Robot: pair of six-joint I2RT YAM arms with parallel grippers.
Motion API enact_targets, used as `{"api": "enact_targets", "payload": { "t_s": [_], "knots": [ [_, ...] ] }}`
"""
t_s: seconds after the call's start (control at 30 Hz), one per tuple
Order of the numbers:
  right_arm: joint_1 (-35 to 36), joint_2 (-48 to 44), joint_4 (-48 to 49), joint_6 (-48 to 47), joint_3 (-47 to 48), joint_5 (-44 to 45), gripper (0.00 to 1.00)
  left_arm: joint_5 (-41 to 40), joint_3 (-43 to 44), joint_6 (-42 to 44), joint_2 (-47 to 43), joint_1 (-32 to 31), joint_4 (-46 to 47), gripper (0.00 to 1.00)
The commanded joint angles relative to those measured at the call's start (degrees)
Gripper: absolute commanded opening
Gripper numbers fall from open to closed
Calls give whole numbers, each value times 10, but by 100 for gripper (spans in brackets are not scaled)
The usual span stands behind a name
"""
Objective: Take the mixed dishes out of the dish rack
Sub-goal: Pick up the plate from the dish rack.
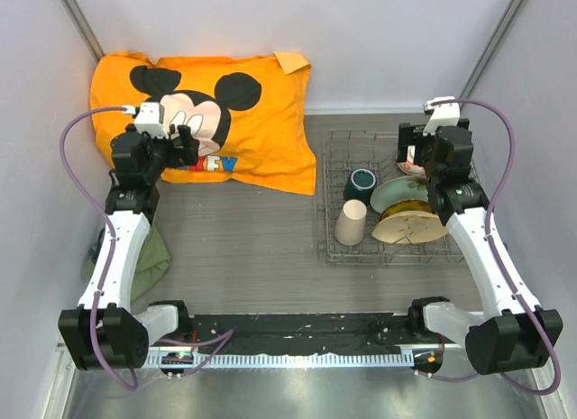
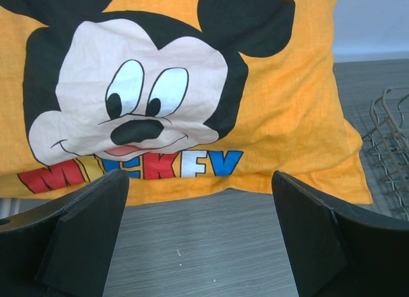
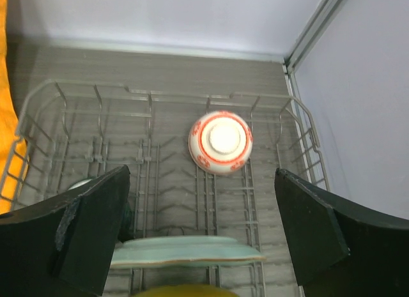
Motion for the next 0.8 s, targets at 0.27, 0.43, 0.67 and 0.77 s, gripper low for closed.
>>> {"api": "enact_targets", "payload": {
  "t_s": [0.27, 0.43, 0.67, 0.77],
  "knots": [
    [3, -1, -139, -153, 119, -32, 99, 93, 11, 94, -5, -2, -72, 100],
    [3, 1, -244, -232, 166, -44, 97, 113, 3, 126, 3, -2, -93, 100],
    [2, -46, -379, -315, 183, -116, 93, 125, -4, 150, 11, -1, -105, 100],
    [3, -60, -437, -344, 189, -149, 92, 125, -6, 160, 9, -1, -109, 99]
  ]
}}
